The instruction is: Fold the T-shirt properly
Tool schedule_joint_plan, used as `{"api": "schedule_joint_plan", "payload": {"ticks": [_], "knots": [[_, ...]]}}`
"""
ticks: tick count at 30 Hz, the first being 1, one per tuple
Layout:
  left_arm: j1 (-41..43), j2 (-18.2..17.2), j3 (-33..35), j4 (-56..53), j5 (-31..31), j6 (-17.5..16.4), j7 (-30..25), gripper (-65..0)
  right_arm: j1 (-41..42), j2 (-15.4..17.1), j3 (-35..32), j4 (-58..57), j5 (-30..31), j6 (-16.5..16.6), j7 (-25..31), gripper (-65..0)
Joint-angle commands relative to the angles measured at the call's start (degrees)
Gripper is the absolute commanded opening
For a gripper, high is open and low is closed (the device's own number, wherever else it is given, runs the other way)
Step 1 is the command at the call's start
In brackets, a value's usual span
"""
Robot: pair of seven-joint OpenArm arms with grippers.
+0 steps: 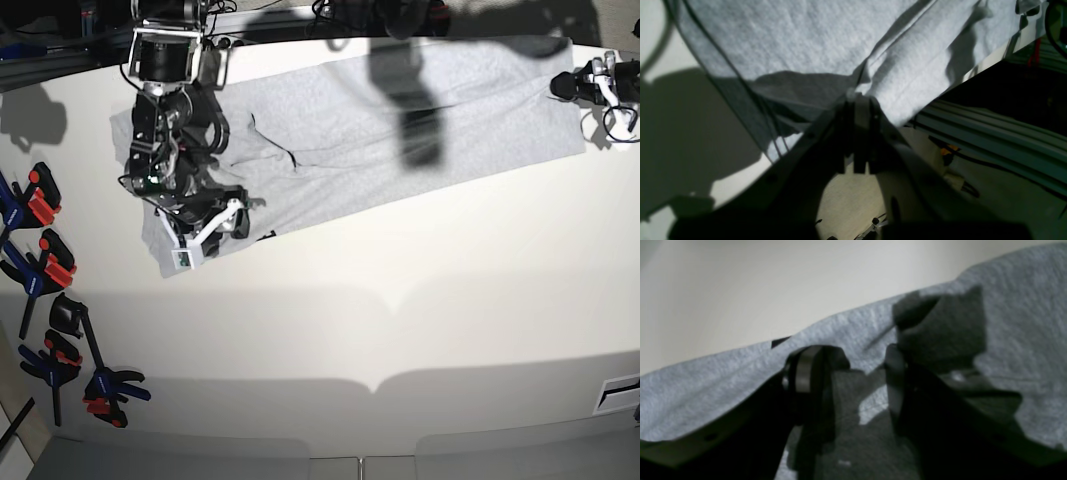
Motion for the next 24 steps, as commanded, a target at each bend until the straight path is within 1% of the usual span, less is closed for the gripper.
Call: {"api": "schedule_joint_plan", "payload": {"ticks": [1,6,7,10,11,12,21,24], "knots": [[0.0,-1.9,-0.6,0.7,-1.2,-0.3,0.3,-65.0,0.0,0.7,0.6,-0.3,-2.9,-1.8,-3.0,-36.0],[0.0,-1.8,-0.6,0.7,-1.2,-0.3,0.3,-65.0,0.0,0.7,0.6,-0.3,-2.9,-1.8,-3.3,-36.0],[0.0,-1.8,-0.6,0.7,-1.2,-0.3,0.3,-62.1,0.1,0.7,0.6,-0.3,-2.9,-1.8,-3.5,-36.0],[0.0,-1.8,-0.6,0.7,-1.2,-0.3,0.3,-39.0,0.3,0.7,0.6,-0.3,-2.9,-1.8,-3.6,-36.0],[0.0,-1.8,-0.6,0.7,-1.2,-0.3,0.3,-34.1,0.4,0.7,0.6,-0.3,-2.9,-1.8,-3.7,-36.0],[0.0,-1.8,-0.6,0.7,-1.2,-0.3,0.3,-31.7,0.5,0.7,0.6,-0.3,-2.9,-1.8,-3.8,-36.0],[-0.4,-1.8,-0.6,0.7,-1.2,-0.3,0.3,-31.7,0.8,0.7,0.6,-0.3,-2.5,-1.7,-3.9,-36.0],[-1.9,-1.8,-0.6,0.7,-1.2,-0.3,-1.3,-31.7,0.8,0.7,0.6,-0.3,-2.5,-1.7,-4.0,-36.0]]}}
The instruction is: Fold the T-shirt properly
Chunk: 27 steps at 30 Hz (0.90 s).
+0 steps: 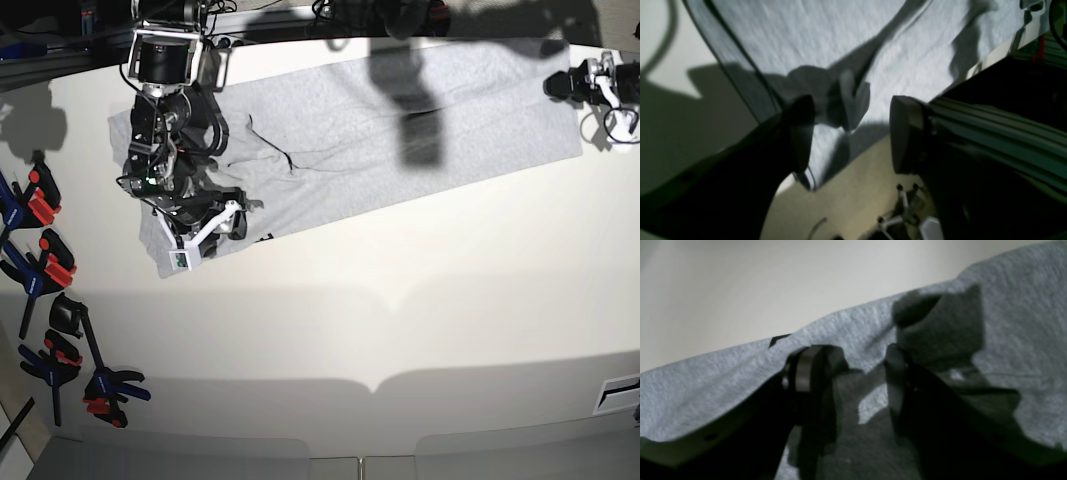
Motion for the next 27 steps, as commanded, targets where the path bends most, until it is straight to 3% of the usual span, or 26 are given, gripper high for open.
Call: {"api": "schedule_joint_plan", "payload": {"ticks": [1,7,12,15,27], "knots": [[-0.7,-1.6,-0.6,0.7,-1.2,-0.3,-1.0,-31.7,0.2,0.6,0.3,-0.3,-2.4,-1.7,-3.4,-36.0],[-2.5,0.0,-0.6,0.7,-1.2,-0.3,-2.4,-31.7,0.3,0.6,0.3,-0.3,-2.4,-1.7,-4.0,-36.0],[-2.5,5.9,-0.6,0.7,2.8,-0.3,-4.6,-31.7,1.0,0.6,0.3,-0.3,-2.4,-1.6,-4.5,-36.0],[-2.4,7.8,-0.6,1.0,-1.2,-0.3,1.2,-31.7,1.4,0.7,0.3,-0.3,-2.5,-1.6,-4.5,-36.0],[6.3,8.0,-0.5,9.4,-1.2,-0.3,1.2,-32.0,2.6,0.8,0.3,-0.3,-2.7,-1.5,-4.5,-36.0]]}}
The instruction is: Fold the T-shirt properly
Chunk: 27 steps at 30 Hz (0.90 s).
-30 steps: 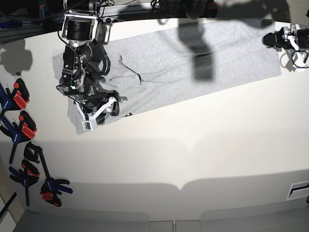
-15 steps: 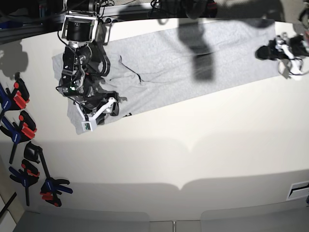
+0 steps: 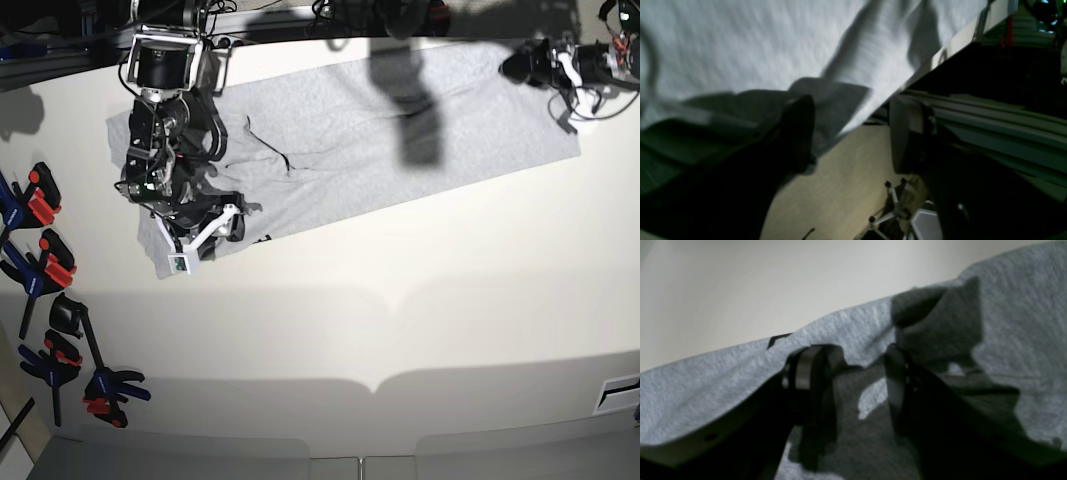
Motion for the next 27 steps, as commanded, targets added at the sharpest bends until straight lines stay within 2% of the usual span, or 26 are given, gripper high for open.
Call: {"api": "schedule_joint_plan", "payload": {"ticks": [1,13,17,19,21,22,27], "knots": [[0.6,-1.1,-0.6,0.9,-1.4,-0.3,0.0,-32.0,0.7,0.6,0.3,0.0,-2.5,-1.5,-2.2,-36.0],[2.6,-1.2,-0.6,0.9,-1.4,-0.3,0.0,-32.0,1.9,0.6,0.3,0.0,-2.5,-1.5,-2.4,-36.0],[2.4,-2.3,-0.6,0.9,-1.4,-0.3,0.0,-32.0,2.7,0.6,0.3,0.0,-2.5,-1.5,-2.6,-36.0],[1.3,-2.4,-0.6,0.9,-1.4,-0.3,-4.0,-32.0,3.3,0.6,0.3,0.0,-2.5,-1.5,-2.6,-36.0],[-0.5,-2.1,-0.6,0.9,4.7,-0.3,-9.3,-32.0,3.6,0.6,0.3,0.0,-2.5,-1.5,-3.1,-36.0],[-1.4,-1.9,-0.6,0.9,5.9,-0.3,-10.7,-32.0,3.8,0.6,0.3,0.0,-2.4,-1.5,-3.3,-36.0],[-7.0,-1.7,-0.6,2.3,-0.9,-0.3,-10.6,-32.0,3.7,0.6,0.3,0.0,-2.3,-1.5,-4.2,-36.0]]}}
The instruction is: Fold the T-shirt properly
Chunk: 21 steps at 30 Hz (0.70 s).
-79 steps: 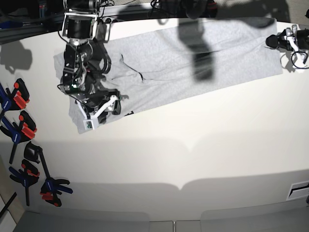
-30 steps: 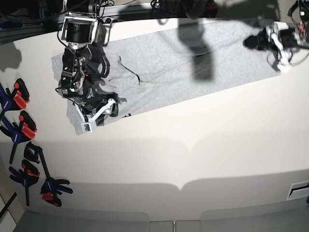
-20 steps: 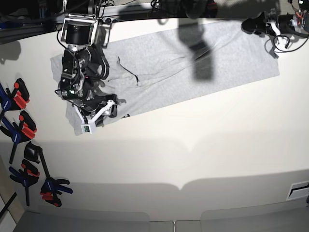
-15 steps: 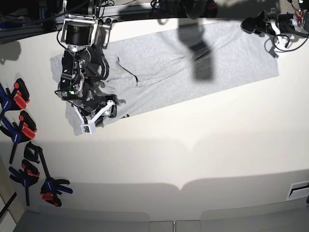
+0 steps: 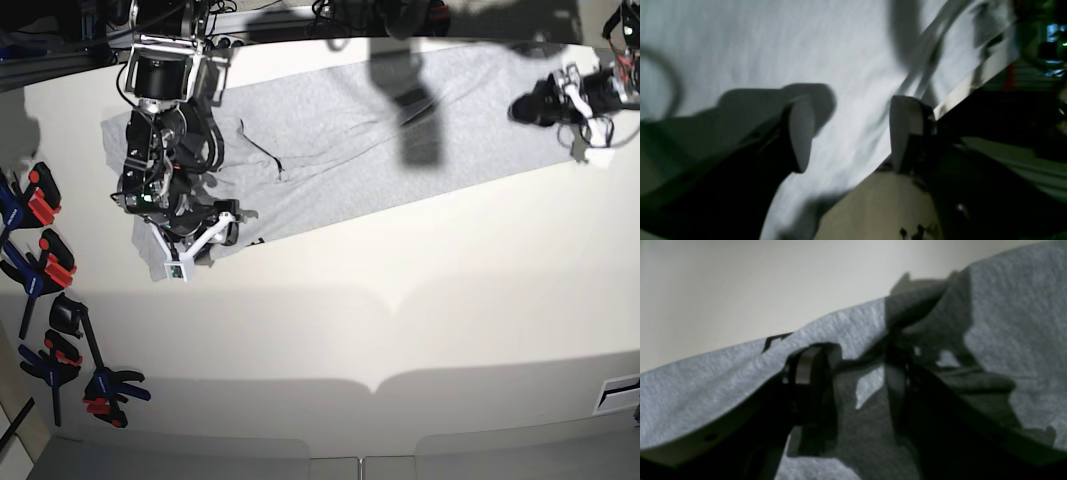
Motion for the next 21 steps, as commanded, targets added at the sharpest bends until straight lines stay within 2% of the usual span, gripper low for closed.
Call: {"api": "schedule_joint_plan", "payload": {"ticks": [1,3,6,8,11,17,21], "knots": [[-1.6,-0.7,-0.6,1.4,-1.3,-0.5,-1.0,-32.0,0.9,0.6,0.3,0.4,-0.9,-0.7,-0.6,-36.0],[-3.2,0.8,-0.6,1.4,2.3,-0.5,-2.2,-32.0,0.9,0.6,0.3,0.4,-0.9,-0.7,-0.6,-36.0],[-3.5,4.3,-0.5,1.3,13.2,-0.5,-5.3,-32.0,0.9,0.6,0.3,0.4,-0.9,-0.7,-0.6,-36.0],[-3.3,6.7,-0.5,1.3,20.0,-0.5,-5.3,-32.0,0.9,0.6,0.3,0.4,-0.9,-0.7,-0.6,-36.0],[-3.4,9.0,-0.5,1.3,26.6,-0.5,-5.9,-32.0,0.9,0.6,0.3,0.4,-0.9,-0.7,-0.6,-36.0],[-3.4,7.8,-0.5,1.3,41.4,-0.5,-15.9,-32.0,1.0,0.6,0.3,0.4,-0.9,-0.7,-0.2,-36.0],[-3.4,6.0,-0.5,1.3,46.9,-0.5,-21.7,-32.0,1.0,0.6,0.3,0.4,-0.9,-0.7,1.0,-36.0]]}}
